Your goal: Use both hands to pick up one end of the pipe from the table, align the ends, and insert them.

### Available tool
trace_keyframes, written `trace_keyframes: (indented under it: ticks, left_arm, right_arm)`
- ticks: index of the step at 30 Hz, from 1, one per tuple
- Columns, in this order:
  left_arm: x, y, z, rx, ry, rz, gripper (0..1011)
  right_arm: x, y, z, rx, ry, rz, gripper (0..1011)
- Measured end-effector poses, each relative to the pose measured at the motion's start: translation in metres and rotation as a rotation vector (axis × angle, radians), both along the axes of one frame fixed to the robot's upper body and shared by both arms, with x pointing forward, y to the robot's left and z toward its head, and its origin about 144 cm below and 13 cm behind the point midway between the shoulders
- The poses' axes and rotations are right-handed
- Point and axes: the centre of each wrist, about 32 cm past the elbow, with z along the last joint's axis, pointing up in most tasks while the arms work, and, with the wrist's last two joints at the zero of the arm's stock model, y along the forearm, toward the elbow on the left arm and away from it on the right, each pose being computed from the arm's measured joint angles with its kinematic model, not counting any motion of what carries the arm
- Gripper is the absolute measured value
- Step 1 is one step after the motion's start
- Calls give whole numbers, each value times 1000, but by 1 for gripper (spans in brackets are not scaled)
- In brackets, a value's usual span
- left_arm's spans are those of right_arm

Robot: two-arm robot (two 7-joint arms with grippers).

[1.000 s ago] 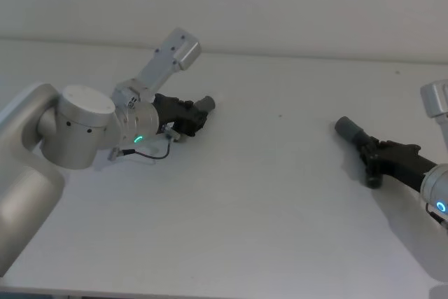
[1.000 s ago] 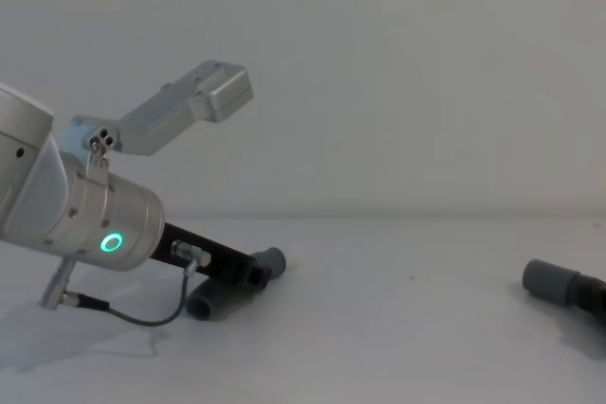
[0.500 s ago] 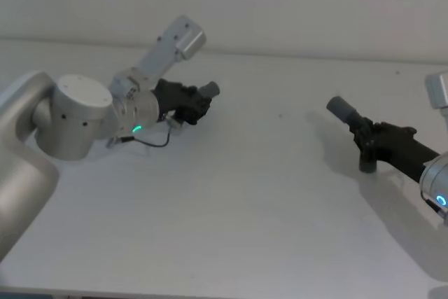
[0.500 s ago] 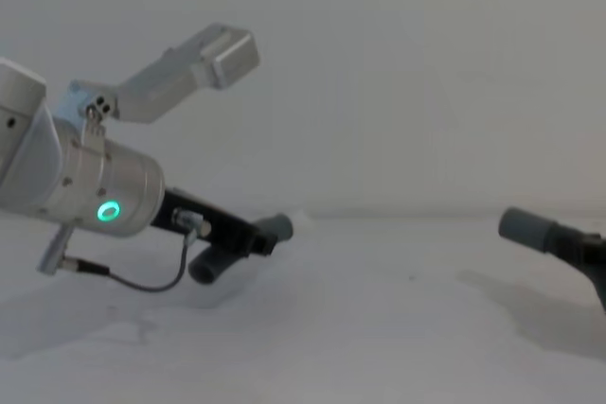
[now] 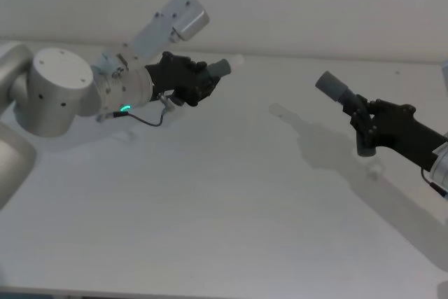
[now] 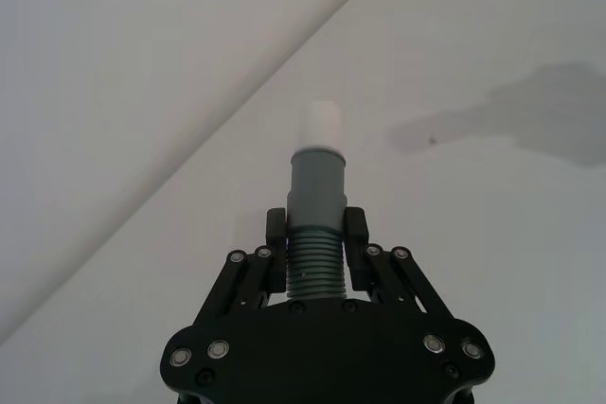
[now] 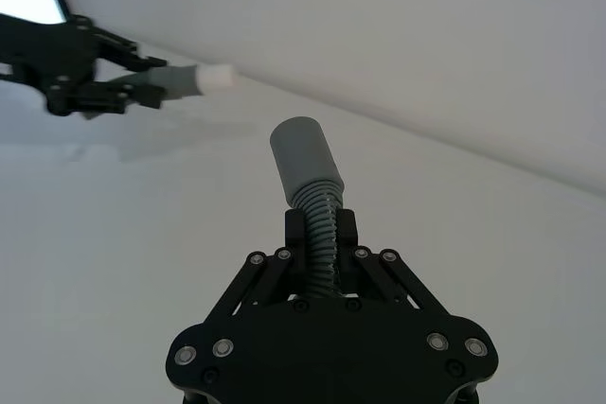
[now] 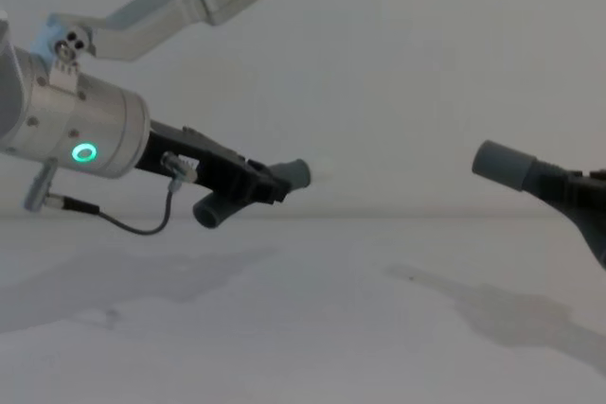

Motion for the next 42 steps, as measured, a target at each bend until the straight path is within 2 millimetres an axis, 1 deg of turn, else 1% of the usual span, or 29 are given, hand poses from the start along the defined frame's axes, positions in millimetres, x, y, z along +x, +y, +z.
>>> trace_keyframes:
  ticks: [12, 14, 17, 25, 36, 42]
  left_arm:
    - [10, 14, 19, 42, -33, -183, 345]
    - [11, 15, 20, 45, -32, -194, 345]
    - [15, 20, 25, 53, -25, -271, 345]
    - [22, 32, 35, 65, -3, -393, 345]
    - [27, 44, 44, 61, 24, -514, 345]
    - [27, 48, 47, 56, 38, -567, 345]
  right_arm:
    - [7, -17, 8, 25, -54, 187, 177]
    - [8, -18, 9, 27, -55, 198, 177]
    - [11, -24, 12, 35, -64, 271, 177]
    - [16, -33, 16, 50, -68, 395, 177]
    - [24, -43, 23, 62, -53, 582, 177]
    - [27, -45, 26, 58, -41, 668, 177]
